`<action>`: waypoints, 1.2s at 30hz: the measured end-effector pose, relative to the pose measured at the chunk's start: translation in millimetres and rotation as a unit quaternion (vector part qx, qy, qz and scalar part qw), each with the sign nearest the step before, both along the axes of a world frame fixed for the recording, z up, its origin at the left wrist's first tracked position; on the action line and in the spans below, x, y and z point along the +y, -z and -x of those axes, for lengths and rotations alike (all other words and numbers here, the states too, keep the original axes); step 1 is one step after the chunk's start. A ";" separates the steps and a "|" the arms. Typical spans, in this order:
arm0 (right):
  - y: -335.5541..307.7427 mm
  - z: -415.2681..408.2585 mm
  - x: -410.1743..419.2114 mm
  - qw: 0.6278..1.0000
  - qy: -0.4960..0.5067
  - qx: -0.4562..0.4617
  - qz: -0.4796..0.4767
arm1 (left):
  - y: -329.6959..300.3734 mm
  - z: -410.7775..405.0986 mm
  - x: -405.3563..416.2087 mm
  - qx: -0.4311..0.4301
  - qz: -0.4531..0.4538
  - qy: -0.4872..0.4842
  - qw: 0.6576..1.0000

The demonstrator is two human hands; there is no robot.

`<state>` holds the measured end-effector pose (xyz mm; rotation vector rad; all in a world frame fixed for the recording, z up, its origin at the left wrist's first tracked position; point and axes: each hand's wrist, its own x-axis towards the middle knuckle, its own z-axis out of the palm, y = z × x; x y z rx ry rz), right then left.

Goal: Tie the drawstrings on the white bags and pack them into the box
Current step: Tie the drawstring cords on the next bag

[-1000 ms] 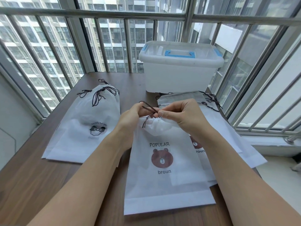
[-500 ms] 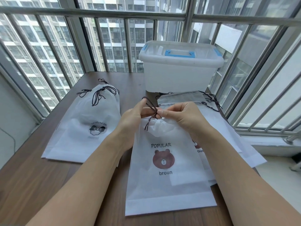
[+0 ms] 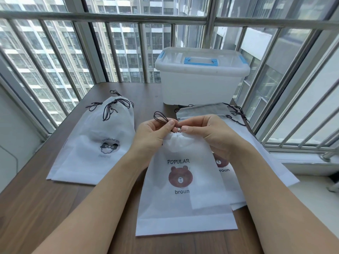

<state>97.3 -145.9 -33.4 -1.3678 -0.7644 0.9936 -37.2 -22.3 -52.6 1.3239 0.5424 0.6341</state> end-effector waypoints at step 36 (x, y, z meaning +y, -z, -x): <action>-2.0 17.1 7.5 0.994 0.081 -0.073 -0.006 | 3.7 2.9 3.7 -0.058 -0.027 0.005 0.998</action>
